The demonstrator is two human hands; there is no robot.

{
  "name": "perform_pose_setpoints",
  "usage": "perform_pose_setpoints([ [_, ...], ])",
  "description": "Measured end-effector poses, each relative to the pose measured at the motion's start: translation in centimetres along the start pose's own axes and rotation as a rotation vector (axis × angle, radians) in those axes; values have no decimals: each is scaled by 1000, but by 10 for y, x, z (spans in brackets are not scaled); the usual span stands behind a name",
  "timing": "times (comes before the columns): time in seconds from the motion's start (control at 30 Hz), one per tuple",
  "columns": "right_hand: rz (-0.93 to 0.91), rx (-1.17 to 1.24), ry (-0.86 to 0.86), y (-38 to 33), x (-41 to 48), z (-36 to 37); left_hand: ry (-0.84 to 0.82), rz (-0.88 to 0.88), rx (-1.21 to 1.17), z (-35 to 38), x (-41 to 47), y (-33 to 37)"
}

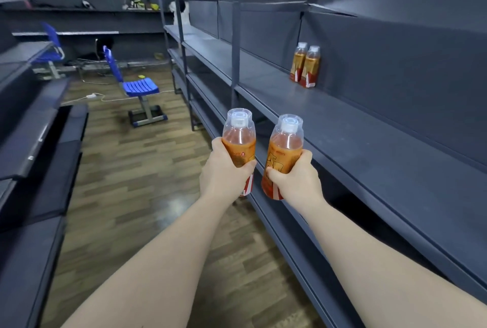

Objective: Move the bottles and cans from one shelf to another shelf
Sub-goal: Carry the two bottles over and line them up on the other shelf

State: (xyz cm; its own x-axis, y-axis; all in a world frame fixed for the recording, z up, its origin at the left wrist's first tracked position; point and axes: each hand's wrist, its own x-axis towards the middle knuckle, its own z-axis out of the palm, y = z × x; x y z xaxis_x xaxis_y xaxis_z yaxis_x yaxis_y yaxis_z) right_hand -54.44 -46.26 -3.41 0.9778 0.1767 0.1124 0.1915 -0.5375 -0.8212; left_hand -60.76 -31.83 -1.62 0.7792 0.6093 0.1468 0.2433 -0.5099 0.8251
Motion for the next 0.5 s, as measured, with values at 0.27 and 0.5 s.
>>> perform_pose_setpoints([
  [0.27,5,-17,16,-38,77,65,1,27,-10,-11,102,-33],
  [0.5,1,-40,21,-58,134,101,5,24,-17,-14,173,-45],
])
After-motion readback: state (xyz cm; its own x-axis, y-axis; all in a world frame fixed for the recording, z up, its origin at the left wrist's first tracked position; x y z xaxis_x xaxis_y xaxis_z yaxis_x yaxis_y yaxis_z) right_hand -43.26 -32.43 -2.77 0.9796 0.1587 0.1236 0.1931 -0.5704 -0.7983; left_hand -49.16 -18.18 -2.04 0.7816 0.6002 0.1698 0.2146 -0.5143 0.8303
